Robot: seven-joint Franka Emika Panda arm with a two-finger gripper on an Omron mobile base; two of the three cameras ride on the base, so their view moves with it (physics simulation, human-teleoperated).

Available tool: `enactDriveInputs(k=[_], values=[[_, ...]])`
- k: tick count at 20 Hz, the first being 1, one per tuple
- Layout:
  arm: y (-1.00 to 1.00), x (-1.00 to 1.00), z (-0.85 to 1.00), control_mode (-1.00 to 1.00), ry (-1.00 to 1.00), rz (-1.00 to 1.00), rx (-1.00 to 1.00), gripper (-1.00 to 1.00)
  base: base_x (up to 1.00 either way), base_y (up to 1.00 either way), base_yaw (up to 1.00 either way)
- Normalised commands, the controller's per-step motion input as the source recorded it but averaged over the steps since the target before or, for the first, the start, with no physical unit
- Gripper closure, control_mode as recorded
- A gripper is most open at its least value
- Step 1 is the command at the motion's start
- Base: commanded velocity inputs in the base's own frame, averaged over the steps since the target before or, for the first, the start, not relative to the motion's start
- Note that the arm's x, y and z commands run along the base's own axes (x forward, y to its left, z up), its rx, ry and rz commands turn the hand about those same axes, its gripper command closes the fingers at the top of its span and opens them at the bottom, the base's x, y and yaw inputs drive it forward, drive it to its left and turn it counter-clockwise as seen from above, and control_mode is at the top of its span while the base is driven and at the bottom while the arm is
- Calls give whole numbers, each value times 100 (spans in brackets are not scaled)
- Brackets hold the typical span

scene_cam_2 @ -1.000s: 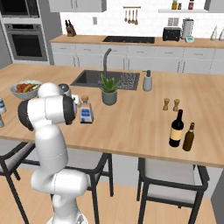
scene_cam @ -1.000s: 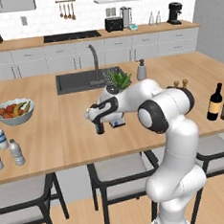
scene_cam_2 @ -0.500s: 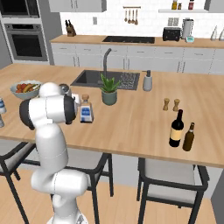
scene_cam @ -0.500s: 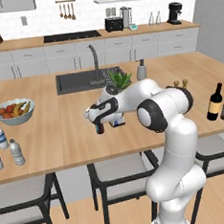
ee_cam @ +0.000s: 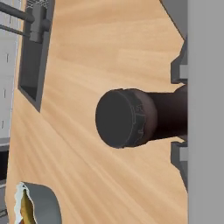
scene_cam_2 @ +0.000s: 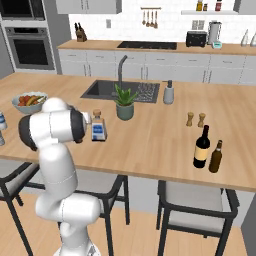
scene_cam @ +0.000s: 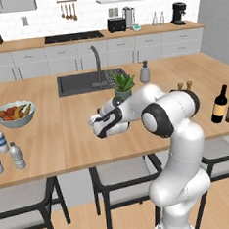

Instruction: Move the plastic bottles in the middle to the plastics group, and the glass bottles in the middle to the glass group.

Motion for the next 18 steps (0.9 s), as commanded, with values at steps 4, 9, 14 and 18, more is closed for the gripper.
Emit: enactDriveInputs(k=[4,9,14,18], values=[[-6,-27,34,-100,-6,0,1,100,0,0,0],[-17,-63,48,-100,0,0,0,100,0,0,0],[-35,-53,43,-100,0,-10,-1,100,0,0,0],[-56,-26,52,-100,0,-27,-1,100,0,0,0]])
